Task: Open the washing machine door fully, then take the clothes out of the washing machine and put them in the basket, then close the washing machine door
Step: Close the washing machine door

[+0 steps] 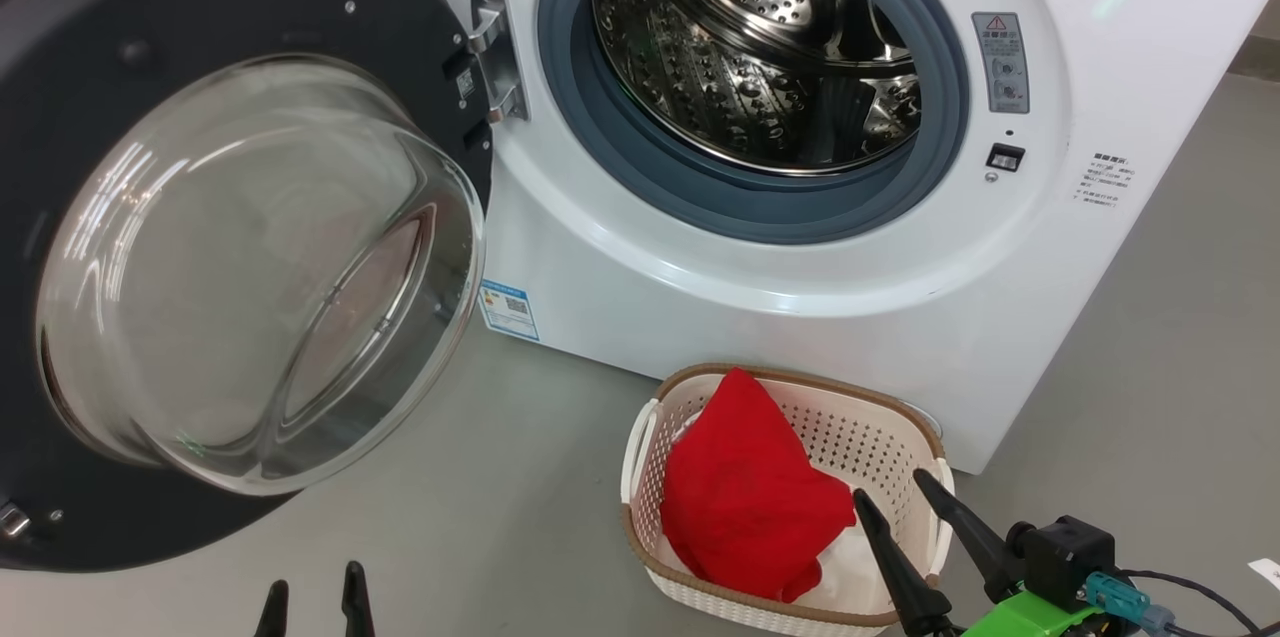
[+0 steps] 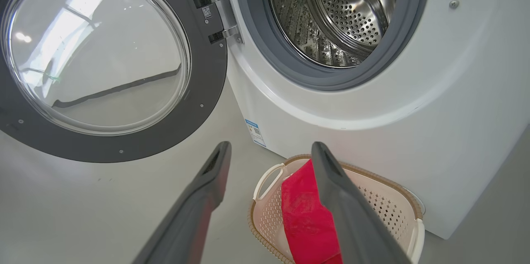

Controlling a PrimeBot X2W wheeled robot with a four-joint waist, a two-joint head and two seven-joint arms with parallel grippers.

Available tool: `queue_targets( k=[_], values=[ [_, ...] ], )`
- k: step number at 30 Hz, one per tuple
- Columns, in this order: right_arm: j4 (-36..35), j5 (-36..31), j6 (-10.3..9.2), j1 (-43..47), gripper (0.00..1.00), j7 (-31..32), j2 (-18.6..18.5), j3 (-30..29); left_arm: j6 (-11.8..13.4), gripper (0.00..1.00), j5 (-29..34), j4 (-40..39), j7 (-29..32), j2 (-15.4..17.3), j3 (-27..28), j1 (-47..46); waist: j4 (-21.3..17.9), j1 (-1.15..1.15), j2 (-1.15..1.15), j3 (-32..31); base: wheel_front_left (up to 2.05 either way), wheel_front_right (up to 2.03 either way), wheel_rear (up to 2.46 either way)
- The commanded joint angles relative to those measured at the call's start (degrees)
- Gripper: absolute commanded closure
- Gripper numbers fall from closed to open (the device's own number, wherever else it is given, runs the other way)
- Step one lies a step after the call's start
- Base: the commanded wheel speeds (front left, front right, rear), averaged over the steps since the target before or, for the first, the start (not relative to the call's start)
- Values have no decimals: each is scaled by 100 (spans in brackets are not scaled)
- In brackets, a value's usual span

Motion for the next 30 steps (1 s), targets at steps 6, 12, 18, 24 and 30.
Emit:
queue_targets(
  k=[6,12,18,24,30],
  values=[
    [-146,8,36,-58,0,-38,3,-52,-181,100,115,-242,-28,39,238,-257,-38,0,0,-68,0,0,0],
    [-198,-30,36,146,0,-38,143,-236,-405,100,289,-1093,-28,39,834,-853,-53,0,0,-103,0,0,0],
    [-250,-70,36,302,0,-38,249,-436,-939,100,567,-2049,-28,129,1921,-1824,-54,0,0,-128,0,0,0],
    [-307,-109,36,381,0,-38,339,-621,-1167,100,328,-2051,-28,633,2788,-2866,-65,0,0,-160,0,0,0],
    [-366,-153,36,457,0,-38,428,-779,-1237,100,-590,-656,1,1464,3464,-3905,-85,0,0,-157,0,0,0]
  ],
)
